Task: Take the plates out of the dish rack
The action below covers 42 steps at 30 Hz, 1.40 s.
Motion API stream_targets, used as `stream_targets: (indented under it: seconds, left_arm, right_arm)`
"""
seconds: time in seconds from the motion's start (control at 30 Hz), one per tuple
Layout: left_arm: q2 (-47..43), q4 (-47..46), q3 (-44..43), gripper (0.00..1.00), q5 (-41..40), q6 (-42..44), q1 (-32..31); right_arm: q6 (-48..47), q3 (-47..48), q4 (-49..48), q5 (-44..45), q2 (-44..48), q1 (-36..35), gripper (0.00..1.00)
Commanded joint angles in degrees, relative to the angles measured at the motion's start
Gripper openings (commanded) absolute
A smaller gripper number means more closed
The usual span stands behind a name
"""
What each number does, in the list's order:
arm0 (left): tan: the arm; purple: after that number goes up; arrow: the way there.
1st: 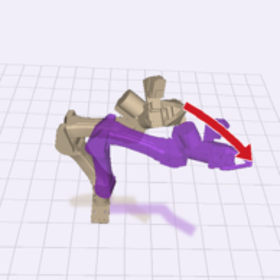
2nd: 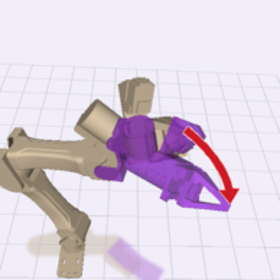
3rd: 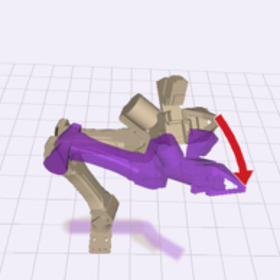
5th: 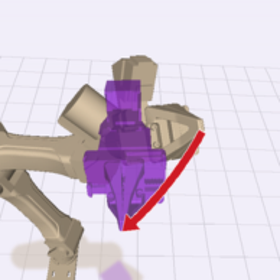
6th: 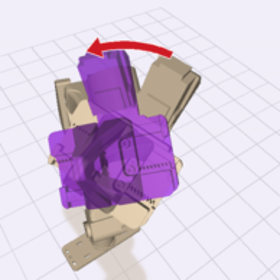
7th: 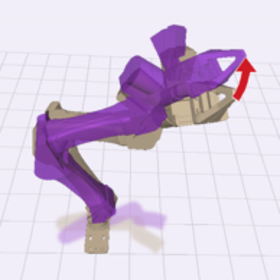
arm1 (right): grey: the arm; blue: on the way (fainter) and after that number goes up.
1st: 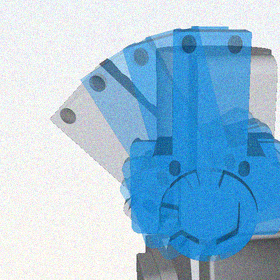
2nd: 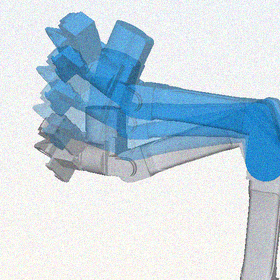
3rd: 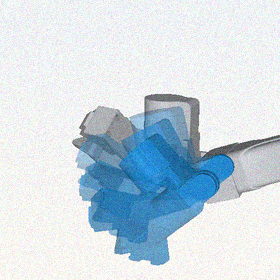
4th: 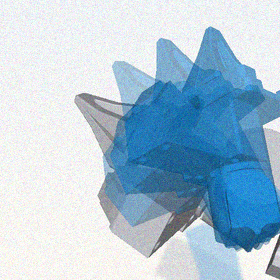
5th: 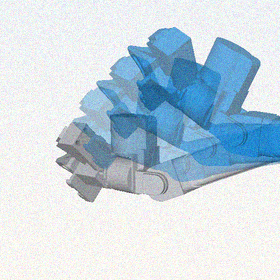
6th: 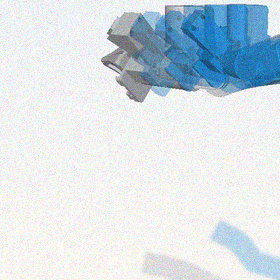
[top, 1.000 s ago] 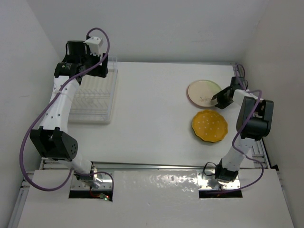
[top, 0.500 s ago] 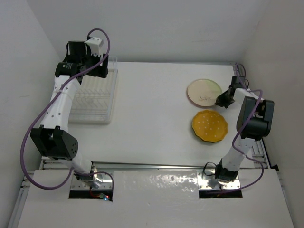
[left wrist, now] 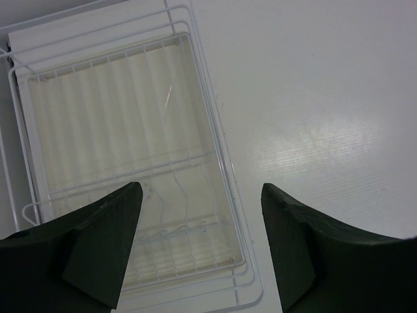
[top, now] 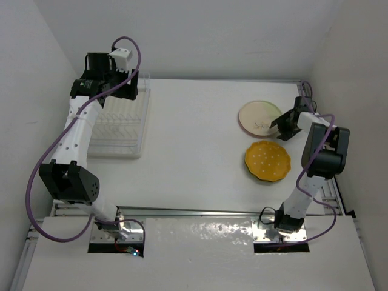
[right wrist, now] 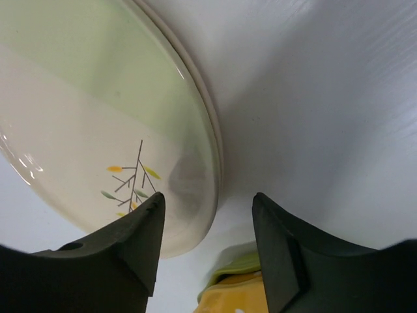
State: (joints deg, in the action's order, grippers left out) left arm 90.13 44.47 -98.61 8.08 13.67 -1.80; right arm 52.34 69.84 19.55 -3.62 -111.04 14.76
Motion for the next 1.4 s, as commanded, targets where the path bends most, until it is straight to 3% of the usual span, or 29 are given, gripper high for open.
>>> stream_targets:
  seconds: [0.0, 0.13, 0.23, 0.3, 0.33, 0.6, 0.7, 0.8, 0.93, 1.1, 1.17, 1.37]
  left_arm:
    - [-0.65, -0.52, -2.55, 0.72, -0.08, 0.92, 0.66]
    - [-0.57, -0.70, -2.55, 0.72, 0.18, 0.92, 0.84]
    - [-0.83, -0.79, -2.47, 0.72, 0.27, 0.74, 1.01]
    - [-0.92, -0.70, -2.47, 0.72, 0.19, 0.74, 1.01]
    - [-1.09, -0.52, -2.47, 0.72, 0.19, 0.74, 1.01]
    - [-3.19, 1.50, -1.42, 0.72, 1.68, 2.32, 1.01]
    - [-7.57, 1.41, 3.06, 0.72, 0.37, 5.48, 1.01]
    - [-14.33, -0.08, 13.66, 0.72, -2.44, 11.10, 1.01]
    - [-25.76, -5.78, 29.67, 0.75, -7.45, 17.26, 1.19]
    - [-48.00, -15.90, 50.40, 0.84, -8.78, 14.12, 1.28]
    - [-56.18, -16.95, 54.20, 0.89, -8.34, 12.61, 1.28]
    - [-68.05, -15.29, 63.61, 0.96, -12.97, 13.05, 1.28]
  right_arm:
    - [-3.54, 1.61, 0.92, 0.97, 3.55, -0.26, 0.56]
    - [-8.47, 2.14, 2.16, 3.35, 6.36, -0.35, 0.64]
    - [-12.95, 1.18, 2.42, 4.67, 9.43, -0.35, 0.78]
    - [-15.84, -0.58, 1.90, 5.63, 12.93, -0.35, 0.96]
    - [-16.64, -3.46, 1.29, 7.12, 14.52, -0.26, 0.99]
    - [-24.20, -25.79, -14.61, 14.95, 37.28, -0.35, 0.99]
    - [-26.93, -36.75, -20.68, 15.48, 48.79, -0.26, 0.99]
    - [-30.62, -43.10, -23.77, 15.83, 60.92, -0.35, 0.99]
    - [-33.61, -46.55, -21.05, 17.32, 74.44, -0.26, 0.99]
    - [-33.62, -48.57, -13.58, 21.28, 84.13, -0.26, 0.99]
    - [-33.35, -49.10, -11.47, 22.51, 88.17, -0.26, 0.99]
    - [-33.79, -49.11, -7.43, 29.36, 92.67, -0.35, 0.99]
